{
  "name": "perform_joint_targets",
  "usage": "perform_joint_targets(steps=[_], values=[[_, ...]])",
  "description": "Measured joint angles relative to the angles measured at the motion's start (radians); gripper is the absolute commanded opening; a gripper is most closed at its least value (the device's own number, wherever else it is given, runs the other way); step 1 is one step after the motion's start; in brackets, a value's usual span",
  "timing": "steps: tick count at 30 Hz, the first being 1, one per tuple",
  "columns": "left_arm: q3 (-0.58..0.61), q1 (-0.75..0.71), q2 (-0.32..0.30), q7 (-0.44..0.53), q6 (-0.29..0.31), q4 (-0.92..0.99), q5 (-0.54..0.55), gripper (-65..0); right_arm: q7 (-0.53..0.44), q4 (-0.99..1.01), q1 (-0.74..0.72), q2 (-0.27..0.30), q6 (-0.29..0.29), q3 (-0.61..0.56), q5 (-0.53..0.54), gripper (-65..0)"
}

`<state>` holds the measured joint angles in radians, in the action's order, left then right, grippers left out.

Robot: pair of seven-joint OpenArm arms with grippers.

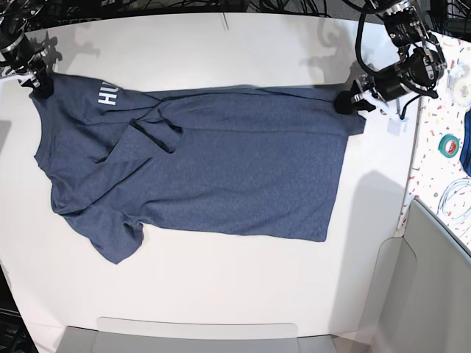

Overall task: Layout the t-shirt on the table in an organized manner, then fold the t-shirt properly
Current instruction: 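Drag the folded edge with both grippers back toward the table edge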

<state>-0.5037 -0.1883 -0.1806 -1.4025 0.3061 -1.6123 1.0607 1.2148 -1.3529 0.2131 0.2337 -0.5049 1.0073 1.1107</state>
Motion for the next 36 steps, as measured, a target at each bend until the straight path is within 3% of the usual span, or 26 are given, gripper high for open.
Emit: perform_joint_targets(steps=[5,11,36], values=[[0.0,-0.054,0.0,0.004,0.0,-0.018,0.007,-65.0,-0.001,-0.003,0.071,0.052,0.0,-0.003,0.086,-65.0],[-0.108,-0.135,0.003,-0.011,0.0,-0.017,0.016,-65.0,0.017,-0.003,0.15,0.103,0.0,-0.004,0.111,-65.0],[-0.133,-0.277,0.006,0.008,0.008,-0.023,0.066,-65.0,0.008,-0.003,0.288,0.106,0.0,-0.006,0.119,-65.0]])
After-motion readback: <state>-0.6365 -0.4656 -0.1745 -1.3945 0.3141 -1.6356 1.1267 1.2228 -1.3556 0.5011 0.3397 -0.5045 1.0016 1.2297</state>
